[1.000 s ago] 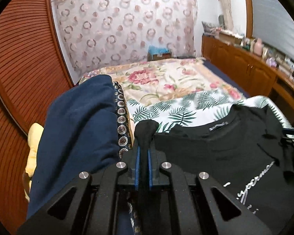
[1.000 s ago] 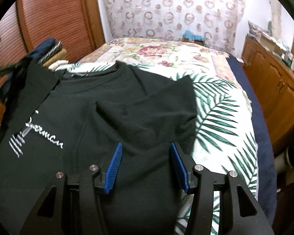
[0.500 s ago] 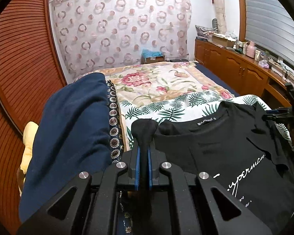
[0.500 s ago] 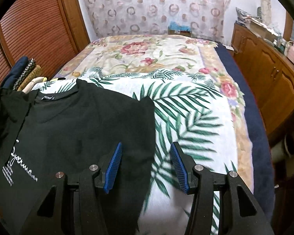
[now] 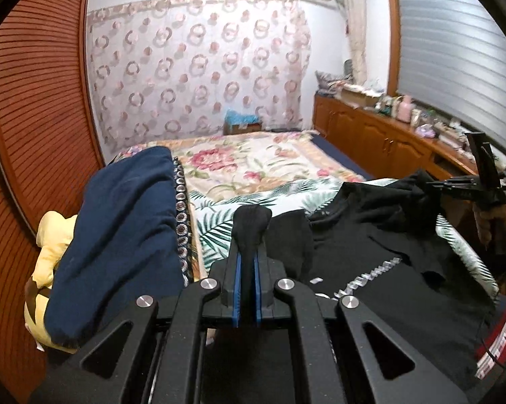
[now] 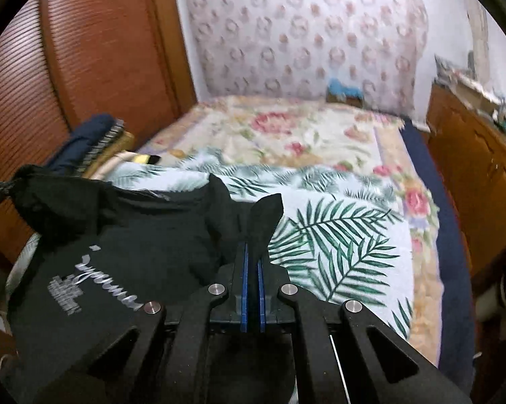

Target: Fold small clothes

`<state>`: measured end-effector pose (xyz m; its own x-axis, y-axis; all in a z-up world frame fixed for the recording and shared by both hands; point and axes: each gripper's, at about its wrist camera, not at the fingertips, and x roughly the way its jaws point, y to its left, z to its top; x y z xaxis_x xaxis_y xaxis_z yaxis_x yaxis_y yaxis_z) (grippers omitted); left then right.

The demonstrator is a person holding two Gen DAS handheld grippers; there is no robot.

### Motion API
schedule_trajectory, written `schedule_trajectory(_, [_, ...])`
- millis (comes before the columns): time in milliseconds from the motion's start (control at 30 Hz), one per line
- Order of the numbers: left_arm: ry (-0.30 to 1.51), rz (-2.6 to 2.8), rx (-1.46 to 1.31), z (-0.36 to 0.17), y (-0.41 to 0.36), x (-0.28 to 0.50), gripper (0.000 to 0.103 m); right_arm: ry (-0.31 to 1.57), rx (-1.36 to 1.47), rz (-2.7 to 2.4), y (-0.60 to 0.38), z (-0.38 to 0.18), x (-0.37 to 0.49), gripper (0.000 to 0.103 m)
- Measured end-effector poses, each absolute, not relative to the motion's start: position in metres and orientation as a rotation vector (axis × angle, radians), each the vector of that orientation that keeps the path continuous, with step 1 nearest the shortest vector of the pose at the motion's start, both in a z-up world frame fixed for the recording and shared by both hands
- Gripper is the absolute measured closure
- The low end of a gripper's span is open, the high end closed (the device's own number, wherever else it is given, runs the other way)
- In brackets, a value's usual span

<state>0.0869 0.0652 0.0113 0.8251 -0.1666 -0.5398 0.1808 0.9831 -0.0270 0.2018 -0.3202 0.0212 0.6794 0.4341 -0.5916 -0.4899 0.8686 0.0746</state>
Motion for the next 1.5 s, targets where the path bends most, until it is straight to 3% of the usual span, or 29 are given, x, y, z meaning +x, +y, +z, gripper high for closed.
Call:
schedule_trajectory(433, [0.543, -0.205, -0.022, 0.023, 0.082, -0.005, 0.096, 0.535, -0.078, 0.538, -0.384, 0.04, 0.041, 0.099])
schedule_trajectory(900, [0.713, -0.166, 0.007, -0.022, 0.089, -0.043, 0.096, 0.701, -0.071, 0.551, -0.402, -0.007, -0.008, 0.099])
schedule_trajectory(1000, [0.712, -0.165, 0.007, -0.024, 0.089, -0.042, 0.078, 0.725, -0.097, 0.529, -0.396, -0.01, 0.0, 0.099])
schedule_trajectory(1033, [0.705, -0.163, 0.007, -0.024, 0.09, -0.041, 0.067, 0.726, -0.092, 0.522, -0.398, -0.009, 0.001, 0.098])
schedule_trajectory(1233, [0.672, -0.164, -0.009, -0.021, 0.097, -0.03, 0.03, 0.692, -0.127, 0.451, -0.385, 0.009, 0.02, 0.08])
schedule_trajectory(1367, [0.688, -0.164, -0.009, -0.03, 0.098, -0.012, 0.027, 0.674, -0.147, 0.441, -0.373, 0.006, 0.026, 0.054])
schedule_trajectory(1500, [0.723, -0.149, 0.018, -0.043, 0.098, 0.011, 0.027, 0.668, -0.17, 0.434, -0.364, -0.005, 0.037, 0.052])
